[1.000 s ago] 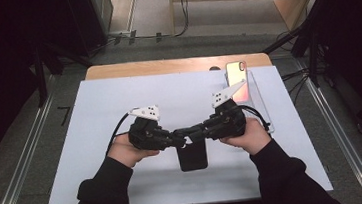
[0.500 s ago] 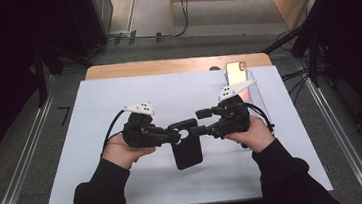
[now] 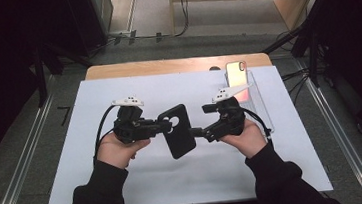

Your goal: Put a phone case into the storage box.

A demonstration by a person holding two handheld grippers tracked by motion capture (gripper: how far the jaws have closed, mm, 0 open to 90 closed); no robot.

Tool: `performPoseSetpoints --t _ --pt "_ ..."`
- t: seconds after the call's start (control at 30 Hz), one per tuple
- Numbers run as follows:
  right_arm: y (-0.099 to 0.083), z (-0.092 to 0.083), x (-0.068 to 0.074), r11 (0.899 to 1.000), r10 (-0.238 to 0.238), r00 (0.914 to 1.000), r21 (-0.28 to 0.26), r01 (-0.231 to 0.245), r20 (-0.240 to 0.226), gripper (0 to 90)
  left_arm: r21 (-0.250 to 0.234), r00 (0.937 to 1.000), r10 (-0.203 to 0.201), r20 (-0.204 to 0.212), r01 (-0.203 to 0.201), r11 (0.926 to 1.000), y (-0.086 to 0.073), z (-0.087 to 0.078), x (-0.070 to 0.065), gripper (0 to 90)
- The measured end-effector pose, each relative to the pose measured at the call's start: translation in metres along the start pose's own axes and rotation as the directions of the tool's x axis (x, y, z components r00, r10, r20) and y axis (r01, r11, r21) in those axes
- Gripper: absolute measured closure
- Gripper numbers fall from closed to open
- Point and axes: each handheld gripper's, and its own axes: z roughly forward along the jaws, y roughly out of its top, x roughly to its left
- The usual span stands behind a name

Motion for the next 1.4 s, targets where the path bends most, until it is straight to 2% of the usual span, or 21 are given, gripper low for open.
performPoseSetpoints --t 0.07,0.2,0.33,0.57,0.63,0.9,1.0,1.27,1.4 --pt "-0.002 0.003 0.002 1.000 0.014 0.9998 -0.004 -0.014 0.013 0.0 0.006 0.9994 -0.012 -0.032 0.012 0.9999 0.001 0.001 -0.002 76.1" --pt "-0.003 0.009 0.008 1.000 0.017 0.9988 0.001 -0.017 0.045 0.0 0.020 0.9980 -0.036 -0.053 0.037 0.9991 0.001 0.003 -0.003 76.1" --pt "-0.005 0.013 0.013 1.000 0.030 0.9976 -0.011 -0.030 0.063 0.0 0.013 0.9956 -0.057 -0.074 0.058 0.9982 0.001 0.004 -0.004 76.2" --pt "-0.007 0.021 0.021 0.998 0.055 0.9953 -0.041 -0.052 0.079 0.0 0.003 0.9933 -0.094 -0.067 0.095 0.9955 0.001 0.008 -0.006 76.2" --pt "-0.007 0.025 0.024 0.998 0.058 0.9943 -0.030 -0.055 0.090 0.0 0.000 0.9944 -0.083 -0.065 0.083 0.9965 0.001 0.009 -0.006 76.1" --pt "-0.010 0.039 0.032 0.998 0.062 0.9887 -0.018 -0.060 0.137 0.0 -0.005 0.9924 -0.102 -0.068 0.102 0.9948 0.000 0.013 -0.007 76.1" --pt "-0.010 0.043 0.034 0.998 0.067 0.9879 -0.011 -0.066 0.139 0.0 0.001 0.9935 -0.100 -0.055 0.100 0.9950 0.000 0.015 -0.007 76.0" --pt "-0.010 0.053 0.038 0.998 0.063 0.9848 -0.014 -0.061 0.162 0.0 0.012 0.9939 -0.095 -0.056 0.095 0.9954 -0.001 0.022 -0.012 76.0" --pt "-0.011 0.054 0.040 0.998 0.049 0.9787 -0.035 -0.043 0.199 12.1 0.011 0.9944 -0.092 -0.050 0.093 0.9956 -0.001 0.023 -0.014 76.0"
